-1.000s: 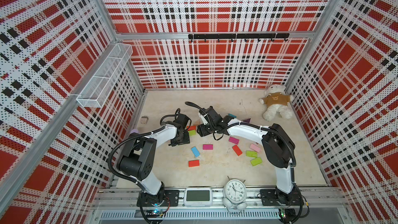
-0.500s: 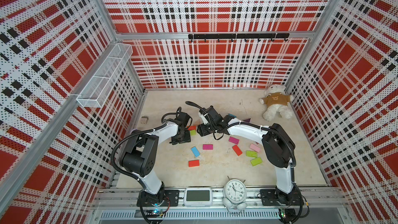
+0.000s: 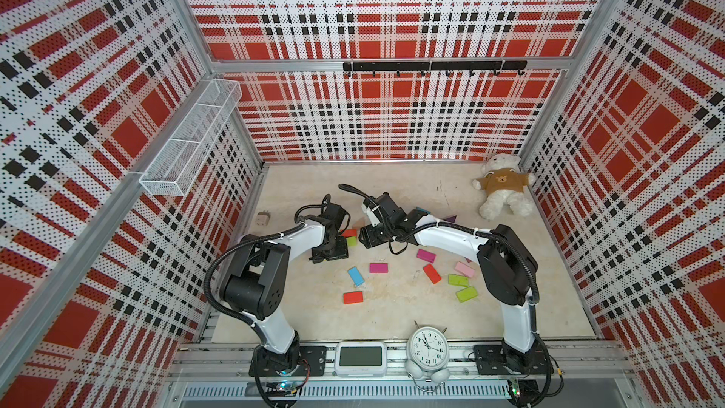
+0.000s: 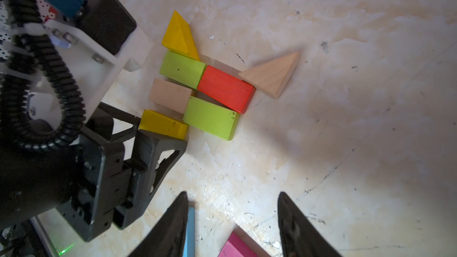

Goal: Assemble a carrot with building blocks
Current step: Assemble the building block at the center of the board.

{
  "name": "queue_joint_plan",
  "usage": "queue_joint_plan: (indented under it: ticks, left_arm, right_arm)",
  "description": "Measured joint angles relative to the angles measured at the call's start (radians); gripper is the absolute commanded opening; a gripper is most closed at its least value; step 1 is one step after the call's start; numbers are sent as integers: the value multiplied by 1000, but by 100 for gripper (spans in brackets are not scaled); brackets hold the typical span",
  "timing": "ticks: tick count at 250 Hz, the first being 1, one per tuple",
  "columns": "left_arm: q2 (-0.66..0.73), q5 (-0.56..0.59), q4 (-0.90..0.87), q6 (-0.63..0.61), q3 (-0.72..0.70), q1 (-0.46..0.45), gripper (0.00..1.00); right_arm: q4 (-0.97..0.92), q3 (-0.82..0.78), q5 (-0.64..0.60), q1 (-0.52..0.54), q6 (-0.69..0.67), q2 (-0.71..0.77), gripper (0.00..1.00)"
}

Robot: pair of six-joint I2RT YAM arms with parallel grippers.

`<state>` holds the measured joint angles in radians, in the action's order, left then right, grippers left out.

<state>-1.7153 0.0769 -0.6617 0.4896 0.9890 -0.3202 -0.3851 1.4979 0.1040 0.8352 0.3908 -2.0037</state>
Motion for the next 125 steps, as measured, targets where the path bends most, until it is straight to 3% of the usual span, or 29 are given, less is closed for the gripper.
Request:
queue_joint_plan:
  ticks: [57,125]
  left_arm:
    - [2,-2,1,1,0,-3,80]
    - [96,-8,-12,34,-60,-36,83]
  right_arm:
    - [0,0,0,0,3,0,60]
    - [-3,-41,-8,1,28,8,71]
